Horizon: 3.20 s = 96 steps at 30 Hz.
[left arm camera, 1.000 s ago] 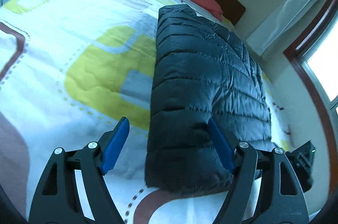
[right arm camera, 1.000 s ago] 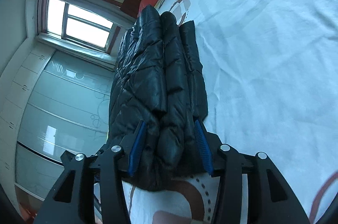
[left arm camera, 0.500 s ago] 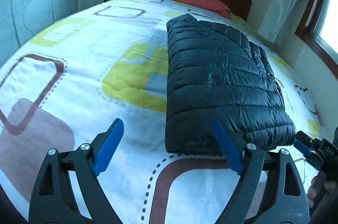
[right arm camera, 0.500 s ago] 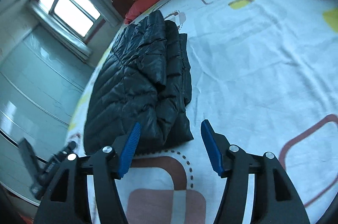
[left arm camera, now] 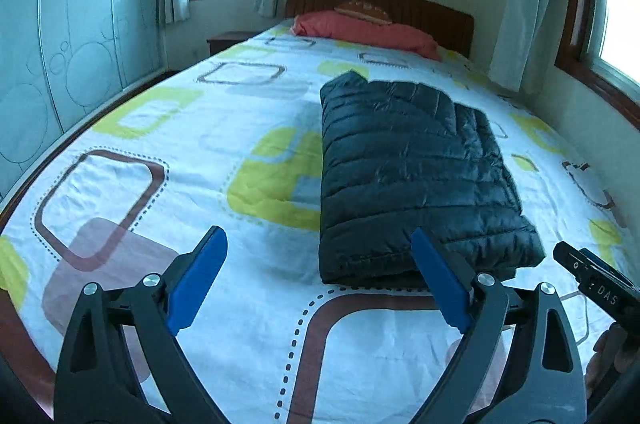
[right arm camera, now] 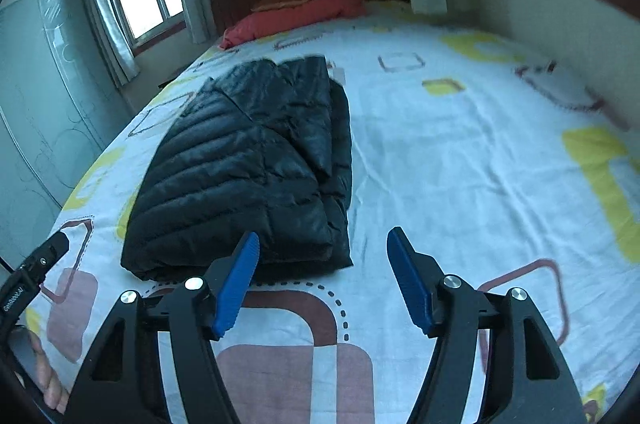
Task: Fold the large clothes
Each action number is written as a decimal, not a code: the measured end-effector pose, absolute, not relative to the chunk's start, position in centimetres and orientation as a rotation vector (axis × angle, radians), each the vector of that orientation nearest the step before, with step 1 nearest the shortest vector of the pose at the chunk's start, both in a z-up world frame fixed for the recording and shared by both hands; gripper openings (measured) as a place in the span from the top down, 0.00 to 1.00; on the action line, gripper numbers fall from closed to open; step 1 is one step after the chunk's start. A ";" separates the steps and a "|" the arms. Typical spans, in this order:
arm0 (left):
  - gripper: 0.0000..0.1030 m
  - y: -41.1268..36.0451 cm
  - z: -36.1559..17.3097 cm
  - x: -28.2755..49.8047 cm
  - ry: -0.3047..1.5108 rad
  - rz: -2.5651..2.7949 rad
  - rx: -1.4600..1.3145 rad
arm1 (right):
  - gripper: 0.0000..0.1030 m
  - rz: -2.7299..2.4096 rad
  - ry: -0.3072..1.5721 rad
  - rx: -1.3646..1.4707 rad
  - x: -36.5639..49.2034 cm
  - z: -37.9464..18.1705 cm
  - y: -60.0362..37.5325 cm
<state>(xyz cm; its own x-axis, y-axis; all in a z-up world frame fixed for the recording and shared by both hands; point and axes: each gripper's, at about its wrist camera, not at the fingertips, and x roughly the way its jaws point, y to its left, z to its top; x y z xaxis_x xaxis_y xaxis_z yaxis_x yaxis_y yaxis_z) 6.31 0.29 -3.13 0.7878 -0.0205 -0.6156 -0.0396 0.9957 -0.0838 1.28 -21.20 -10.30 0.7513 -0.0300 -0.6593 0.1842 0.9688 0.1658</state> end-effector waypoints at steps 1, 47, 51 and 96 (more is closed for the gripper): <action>0.09 0.2 -2.8 6.1 0.656 0.015 -0.091 | 0.31 -0.121 0.700 0.219 1.0 -9.8 -21.0; 0.04 -1.1 1.2 1.9 0.554 0.012 -0.065 | 0.27 -0.113 0.564 0.142 -2.7 -5.5 -18.4; 0.04 -1.0 1.1 1.9 0.556 0.013 -0.068 | 0.27 -0.113 0.565 0.137 -2.7 -5.6 -18.2; 0.02 -2.2 0.4 2.8 0.535 0.046 -0.013 | 0.19 -0.107 0.595 0.107 -1.6 -7.2 -17.9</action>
<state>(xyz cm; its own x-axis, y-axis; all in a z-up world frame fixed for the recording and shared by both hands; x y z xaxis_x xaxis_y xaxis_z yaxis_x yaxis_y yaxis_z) 2.77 -2.19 0.36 0.8591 0.0407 -0.5101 -0.0474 0.9989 -0.0002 -1.62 -17.91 -7.15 0.8232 -0.0695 -0.5635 0.1309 0.9890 0.0693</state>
